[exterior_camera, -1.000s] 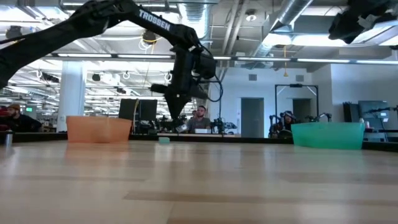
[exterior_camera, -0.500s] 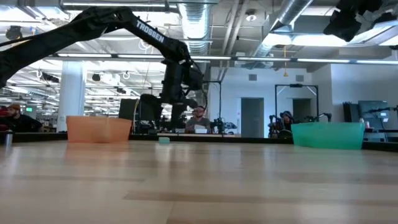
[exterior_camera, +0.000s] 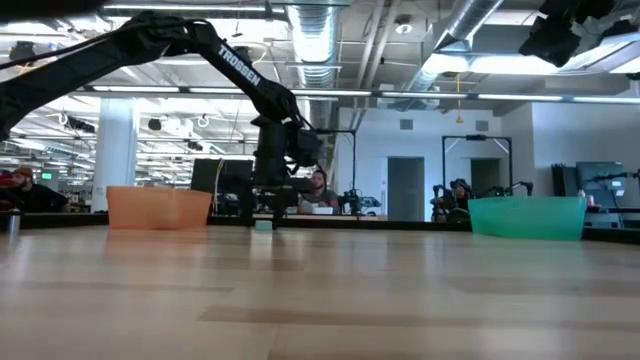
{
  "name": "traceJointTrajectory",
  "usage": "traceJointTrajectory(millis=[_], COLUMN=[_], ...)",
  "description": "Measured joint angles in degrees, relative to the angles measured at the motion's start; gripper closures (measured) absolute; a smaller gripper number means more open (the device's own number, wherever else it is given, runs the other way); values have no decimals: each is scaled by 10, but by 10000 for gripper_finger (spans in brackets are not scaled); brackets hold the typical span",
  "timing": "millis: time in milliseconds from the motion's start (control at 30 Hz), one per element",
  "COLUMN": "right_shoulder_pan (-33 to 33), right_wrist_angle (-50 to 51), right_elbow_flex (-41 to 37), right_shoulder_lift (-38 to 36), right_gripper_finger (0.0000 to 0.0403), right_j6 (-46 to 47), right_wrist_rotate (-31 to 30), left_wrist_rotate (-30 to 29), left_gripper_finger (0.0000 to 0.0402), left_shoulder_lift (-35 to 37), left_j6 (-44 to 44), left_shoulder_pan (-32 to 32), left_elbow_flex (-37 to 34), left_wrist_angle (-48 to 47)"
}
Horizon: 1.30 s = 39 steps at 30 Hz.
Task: Sort & place blocks by color
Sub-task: Put the blue block into the blue bin
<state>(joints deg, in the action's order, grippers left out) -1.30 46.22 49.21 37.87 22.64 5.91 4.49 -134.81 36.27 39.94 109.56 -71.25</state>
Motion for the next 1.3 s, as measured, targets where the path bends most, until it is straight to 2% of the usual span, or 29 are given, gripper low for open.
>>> traceJointTrajectory(millis=[100,167,367,533,633,800,933,1033,1167,1300], right_shoulder_pan=[0,0,0,4,17,51,87,118,159,184], right_wrist_angle=[0,0,0,-9,-54,-179,-280,-335,-392,-399], right_elbow_flex=[0,0,0,0,0,0,0,0,8,51], right_shoulder_lift=[0,0,0,0,2,30,68,105,166,240], right_gripper_finger=[124,124,124,124,124,124,124,124,124,124], right_j6=[0,0,-5,-6,-25,-128,-225,-290,-316,-324], right_wrist_rotate=[0,0,0,0,-3,-4,2,40,128,166], left_wrist_rotate=[1,1,-3,14,74,184,342,462,519,543], left_gripper_finger=[157,177,306,309,309,309,309,309,309,309], left_shoulder_lift=[3,3,1,3,23,119,191,240,270,280], left_j6=[-4,-13,-38,-97,-164,-239,-299,-327,-310,-296], left_shoulder_pan=[0,-1,-2,-4,-11,-32,-54,-81,-120,-163], left_elbow_flex=[-14,-16,-9,6,16,19,18,20,19,19], left_wrist_angle=[10,12,8,9,20,20,42,59,88,101])
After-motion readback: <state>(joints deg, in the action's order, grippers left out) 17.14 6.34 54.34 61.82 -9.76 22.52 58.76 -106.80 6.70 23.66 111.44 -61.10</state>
